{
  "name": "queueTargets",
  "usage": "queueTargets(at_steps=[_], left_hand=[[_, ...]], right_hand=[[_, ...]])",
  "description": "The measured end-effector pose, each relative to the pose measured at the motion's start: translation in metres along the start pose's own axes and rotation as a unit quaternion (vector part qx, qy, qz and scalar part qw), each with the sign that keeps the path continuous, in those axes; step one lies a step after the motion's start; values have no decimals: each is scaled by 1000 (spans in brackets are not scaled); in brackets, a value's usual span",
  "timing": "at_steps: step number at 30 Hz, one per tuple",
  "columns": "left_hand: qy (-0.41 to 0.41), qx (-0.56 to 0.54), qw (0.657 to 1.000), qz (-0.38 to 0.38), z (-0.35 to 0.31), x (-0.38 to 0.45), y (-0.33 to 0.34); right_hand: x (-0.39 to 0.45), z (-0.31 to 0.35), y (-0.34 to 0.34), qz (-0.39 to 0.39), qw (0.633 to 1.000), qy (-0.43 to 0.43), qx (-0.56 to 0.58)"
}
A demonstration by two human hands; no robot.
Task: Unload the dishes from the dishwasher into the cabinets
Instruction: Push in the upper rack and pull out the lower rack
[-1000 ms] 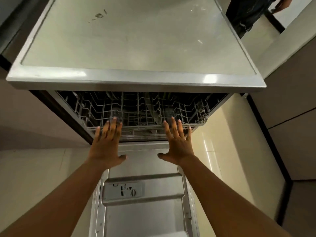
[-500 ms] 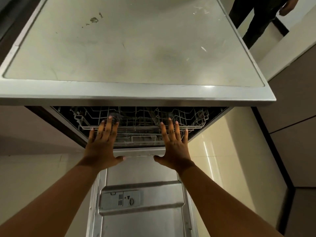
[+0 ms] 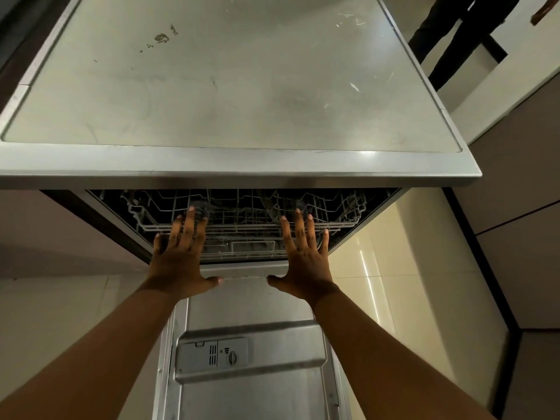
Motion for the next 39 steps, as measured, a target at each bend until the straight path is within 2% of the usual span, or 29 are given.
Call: queueTargets(at_steps=[7,9,11,16,19,20,22,26,31,34,39], left_hand=[[-9,15,1000,14,-2,1,0],[-7,11,1000,-9,-3,0,0],[-1,2,998,-69,-6,-5,-1],[34,-37,979,-199,-26,-33,13],[66,-35,981,-176,-44,-39,47],[81,-37,983,-161,-50,-37,59],[96,-54,986,-125,-57,-22,83],[43,-100,994,-23,-56,23,107],[7,-68,996,60,-52,85,121],[10,-54,993,108,-55,123,133],[20,-76,989,126,-63,142,148]], right_hand=[[0,0,-2,1,1000,-7,4],[-2,1,-4,-7,1000,-10,2],[-6,1,-8,-25,1000,-13,0],[-24,6,-10,-131,990,-30,42],[-42,4,9,-210,976,-46,31],[-43,3,20,-203,978,-47,30],[-31,-1,45,-141,988,-45,37],[15,-10,78,-1,996,-57,64],[82,-6,94,88,989,-57,106],[112,-4,117,166,980,-50,94],[119,-2,133,146,983,-35,106]])
Point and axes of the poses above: each hand's wrist, its own x-axis towards the middle knuckle, its own y-axis out of the palm, z = x × y, the point moved 6 cm from there along x, towards the middle knuckle, and after that the axes turned 10 degrees about z, right-handed, at the moved point
